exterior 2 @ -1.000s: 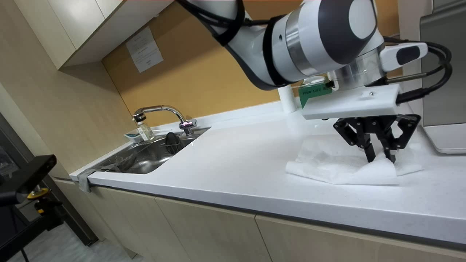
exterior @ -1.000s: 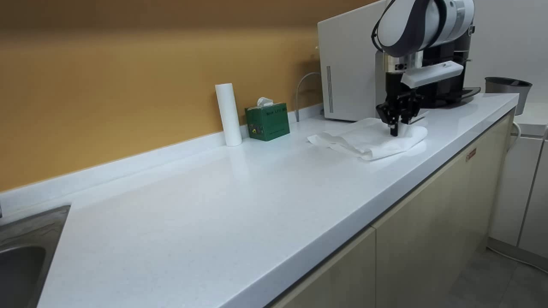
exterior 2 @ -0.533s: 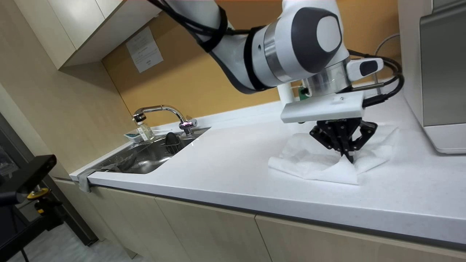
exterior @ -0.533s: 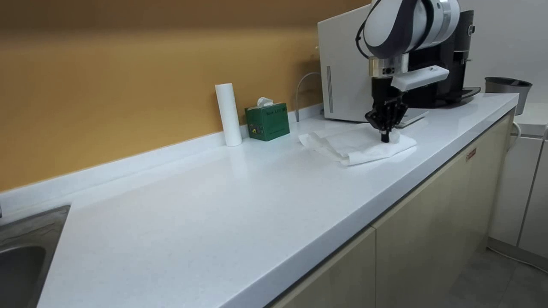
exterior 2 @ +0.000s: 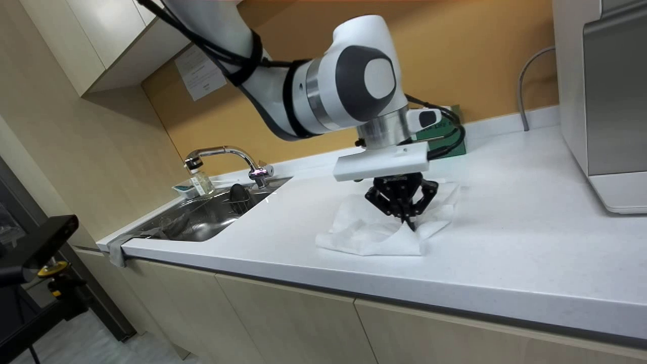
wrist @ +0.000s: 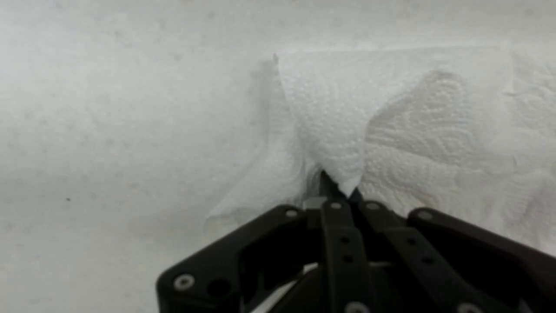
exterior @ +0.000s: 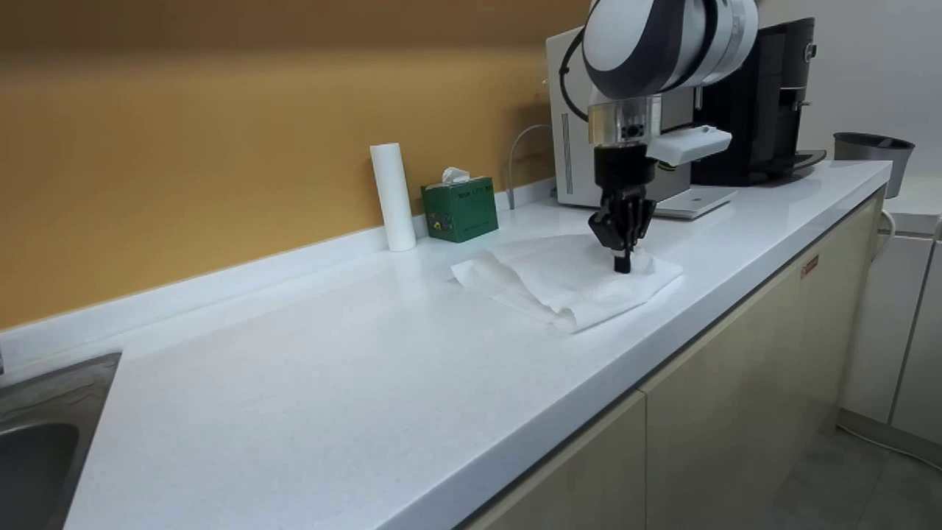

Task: Use the white napkin to wipe the counter.

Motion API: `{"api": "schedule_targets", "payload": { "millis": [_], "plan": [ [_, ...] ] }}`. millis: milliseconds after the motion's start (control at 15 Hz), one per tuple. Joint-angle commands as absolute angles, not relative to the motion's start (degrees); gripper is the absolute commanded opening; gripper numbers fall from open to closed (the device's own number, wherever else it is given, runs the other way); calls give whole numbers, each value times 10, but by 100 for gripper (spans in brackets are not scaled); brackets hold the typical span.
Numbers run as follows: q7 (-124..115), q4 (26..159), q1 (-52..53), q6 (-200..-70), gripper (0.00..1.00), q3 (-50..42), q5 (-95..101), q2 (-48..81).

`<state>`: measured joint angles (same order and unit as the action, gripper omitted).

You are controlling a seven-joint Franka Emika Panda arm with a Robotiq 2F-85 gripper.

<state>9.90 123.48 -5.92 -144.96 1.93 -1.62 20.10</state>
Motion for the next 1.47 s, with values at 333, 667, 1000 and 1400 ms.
{"api": "schedule_targets", "payload": {
  "millis": [333,667,1000,1400],
  "plan": [
    [118,1294,-46,-1371,0,14,-13,156],
    [60,1299,-55,-1383,0,-42,17,163],
    [-6,1276,-70,-1394,0,-90,33,187],
    [-41,1214,-73,-1390,0,-96,21,226]
  ]
}}
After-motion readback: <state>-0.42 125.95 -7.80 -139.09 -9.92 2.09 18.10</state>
